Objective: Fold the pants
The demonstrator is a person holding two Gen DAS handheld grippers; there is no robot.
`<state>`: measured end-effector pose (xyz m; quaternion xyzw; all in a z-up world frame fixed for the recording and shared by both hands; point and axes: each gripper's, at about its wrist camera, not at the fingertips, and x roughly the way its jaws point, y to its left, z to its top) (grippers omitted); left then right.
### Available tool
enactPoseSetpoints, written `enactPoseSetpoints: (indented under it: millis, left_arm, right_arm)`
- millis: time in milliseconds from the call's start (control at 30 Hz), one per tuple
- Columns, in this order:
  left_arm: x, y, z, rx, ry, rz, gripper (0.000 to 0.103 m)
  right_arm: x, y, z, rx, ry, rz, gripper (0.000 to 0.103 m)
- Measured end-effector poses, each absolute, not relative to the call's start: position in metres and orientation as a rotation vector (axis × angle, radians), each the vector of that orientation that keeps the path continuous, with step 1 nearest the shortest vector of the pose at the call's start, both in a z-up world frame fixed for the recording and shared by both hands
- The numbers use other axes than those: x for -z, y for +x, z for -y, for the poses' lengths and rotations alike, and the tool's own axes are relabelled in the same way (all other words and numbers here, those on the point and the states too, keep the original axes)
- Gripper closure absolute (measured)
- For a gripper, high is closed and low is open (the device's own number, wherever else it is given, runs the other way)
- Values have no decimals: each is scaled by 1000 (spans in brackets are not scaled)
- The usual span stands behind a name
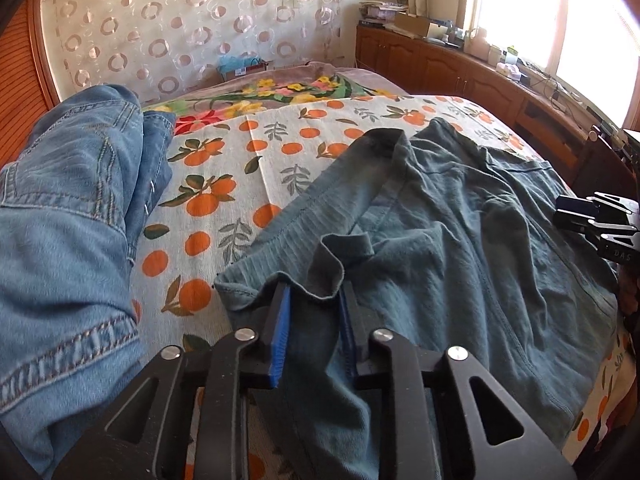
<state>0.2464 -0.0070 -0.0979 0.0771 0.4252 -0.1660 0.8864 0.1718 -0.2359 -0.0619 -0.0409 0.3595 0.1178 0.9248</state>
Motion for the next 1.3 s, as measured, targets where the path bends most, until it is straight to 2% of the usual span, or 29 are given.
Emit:
enactPoseSetpoints:
  millis: [67,433,533,833,1033,1100,1167,1233,1300]
  left_arm:
    - [98,249,10,356,173,-885,93]
    - [86,263,-10,215,169,-873,95]
    - [87,263,-12,197,165,-881,91]
    - [79,244,-10,240,117,-855,55]
    - [77,222,-4,279,96,-842,53]
    - [77,214,-1,292,94,-839,46]
    - [77,204,2,309,85,-826,34]
    - [77,194,4,321,77,-816,27]
    - [77,185,7,333,72,-810,26]
  right_arm:
    - [60,173,236,-244,-79,-733,65]
    - [63,177,242,-244,-36,-744,65]
    - [63,176,242,-241,-36,-743,65]
    - [61,172,241,-216,-50,-733,65]
    - [52,149,242,-186,-52,-700,65]
    - [51,140,243,-178,-47,-696,65]
    - [49,131,246,-167,-40,-692,65]
    - [49,120,248,-158,-30,-687,65]
    - [49,111,252,-147,-22,-687,65]
